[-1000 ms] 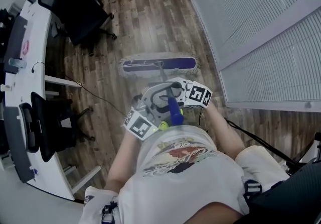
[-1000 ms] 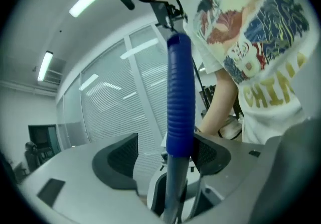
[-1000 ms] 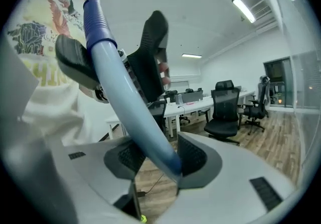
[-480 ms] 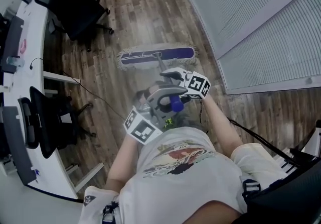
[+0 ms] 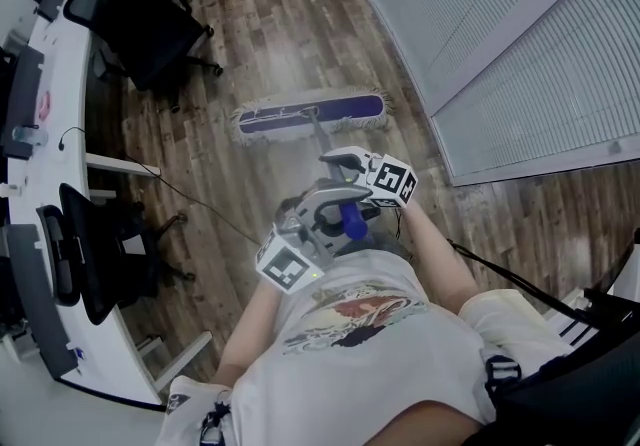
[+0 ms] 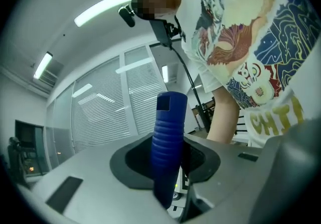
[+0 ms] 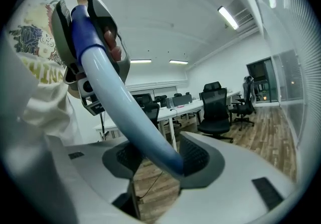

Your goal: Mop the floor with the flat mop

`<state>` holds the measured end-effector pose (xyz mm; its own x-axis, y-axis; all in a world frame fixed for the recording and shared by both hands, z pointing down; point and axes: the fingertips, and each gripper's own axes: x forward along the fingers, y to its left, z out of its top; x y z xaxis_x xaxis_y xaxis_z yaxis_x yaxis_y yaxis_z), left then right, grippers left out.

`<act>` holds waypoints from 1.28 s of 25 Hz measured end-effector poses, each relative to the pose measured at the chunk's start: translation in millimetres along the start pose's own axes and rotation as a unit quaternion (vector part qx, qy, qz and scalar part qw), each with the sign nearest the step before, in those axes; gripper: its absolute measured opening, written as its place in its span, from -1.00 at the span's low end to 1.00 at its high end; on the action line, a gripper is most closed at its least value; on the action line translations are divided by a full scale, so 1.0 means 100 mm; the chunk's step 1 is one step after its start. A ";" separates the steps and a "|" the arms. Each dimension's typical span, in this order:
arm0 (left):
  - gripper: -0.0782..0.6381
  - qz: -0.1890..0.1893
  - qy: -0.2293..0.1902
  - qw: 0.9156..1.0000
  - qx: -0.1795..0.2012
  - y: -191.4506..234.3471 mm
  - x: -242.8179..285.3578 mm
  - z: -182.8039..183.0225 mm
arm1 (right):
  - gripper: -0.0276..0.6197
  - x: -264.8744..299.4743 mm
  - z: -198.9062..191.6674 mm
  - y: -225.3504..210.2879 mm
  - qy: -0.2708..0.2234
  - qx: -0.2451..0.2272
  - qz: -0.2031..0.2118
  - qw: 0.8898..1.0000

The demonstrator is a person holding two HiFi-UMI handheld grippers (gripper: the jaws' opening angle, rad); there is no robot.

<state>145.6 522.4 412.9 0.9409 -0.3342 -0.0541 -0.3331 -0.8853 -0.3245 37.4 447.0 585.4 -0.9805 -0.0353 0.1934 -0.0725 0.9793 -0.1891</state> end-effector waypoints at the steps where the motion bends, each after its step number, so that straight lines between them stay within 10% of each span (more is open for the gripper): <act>1: -0.49 0.003 -0.004 1.000 -0.001 0.08 -0.01 0.00 | -0.30 0.02 0.03 -0.05 0.000 -0.002 0.004 1.000; 11: -0.45 -0.031 0.049 0.998 -0.010 0.60 0.15 -0.63 | -0.29 0.27 -0.15 -0.85 0.091 -0.038 0.033 0.995; 22: -0.41 0.048 0.021 0.998 -0.034 2.59 0.67 -0.94 | -0.29 0.41 0.63 -2.60 0.028 -0.009 0.039 0.999; 32: -0.40 0.052 0.037 0.998 -0.027 3.31 0.98 -1.23 | -0.29 0.46 0.77 -3.39 0.039 -0.017 0.050 0.998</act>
<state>120.1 157.1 416.9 0.8947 -0.4465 -0.0148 -0.4337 -0.8601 -0.2685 3.2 98.3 584.6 -0.9654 0.0777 0.2490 0.0332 0.9834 -0.1785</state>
